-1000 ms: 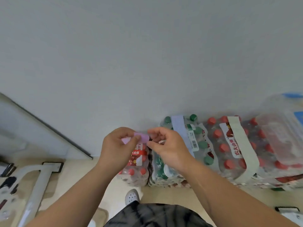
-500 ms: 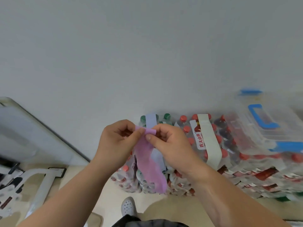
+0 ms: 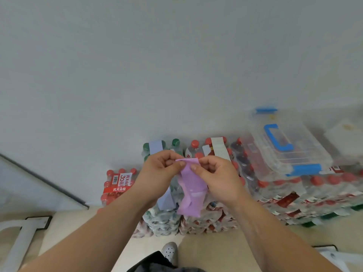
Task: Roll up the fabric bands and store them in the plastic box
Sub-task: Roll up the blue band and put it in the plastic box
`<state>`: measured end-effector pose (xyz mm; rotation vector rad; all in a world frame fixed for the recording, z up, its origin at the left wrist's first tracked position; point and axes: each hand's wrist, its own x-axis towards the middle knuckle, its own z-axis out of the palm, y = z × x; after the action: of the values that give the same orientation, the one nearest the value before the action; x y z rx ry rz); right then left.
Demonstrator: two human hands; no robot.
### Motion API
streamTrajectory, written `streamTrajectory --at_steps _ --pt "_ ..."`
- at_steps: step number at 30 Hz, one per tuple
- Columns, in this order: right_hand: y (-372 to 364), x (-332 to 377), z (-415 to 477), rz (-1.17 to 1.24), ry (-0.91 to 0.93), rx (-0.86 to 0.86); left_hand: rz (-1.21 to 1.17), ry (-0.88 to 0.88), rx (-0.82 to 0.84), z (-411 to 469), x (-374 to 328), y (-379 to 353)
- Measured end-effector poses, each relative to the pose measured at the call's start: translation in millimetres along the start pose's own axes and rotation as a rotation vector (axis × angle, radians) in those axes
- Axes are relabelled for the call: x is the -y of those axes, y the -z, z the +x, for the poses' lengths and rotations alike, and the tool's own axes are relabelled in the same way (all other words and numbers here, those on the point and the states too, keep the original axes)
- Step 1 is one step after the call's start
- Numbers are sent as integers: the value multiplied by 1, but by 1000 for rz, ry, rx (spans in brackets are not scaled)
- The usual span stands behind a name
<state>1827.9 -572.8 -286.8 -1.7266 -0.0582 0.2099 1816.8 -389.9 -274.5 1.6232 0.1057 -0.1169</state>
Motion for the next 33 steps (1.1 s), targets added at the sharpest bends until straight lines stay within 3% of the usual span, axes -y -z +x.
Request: streamTrajectory --at_steps 9,13,18,24,29,33 --pt "26 -12 17 11 -139 121 -154 104 110 60 2 -15" --pt "22 -17 27 -4 -186 64 -256 157 160 82 8 -17" --pt "18 -29 40 -178 -96 -128 -347 167 128 99 5 -17" --pt "16 -18 66 -339 108 -111 -402 159 49 99 -11 -19" --pt "22 -6 75 148 -11 109 -380 94 -23 91 -36 -16" --pt "35 -17 61 184 -156 276 -199 70 -159 96 -47 -23"
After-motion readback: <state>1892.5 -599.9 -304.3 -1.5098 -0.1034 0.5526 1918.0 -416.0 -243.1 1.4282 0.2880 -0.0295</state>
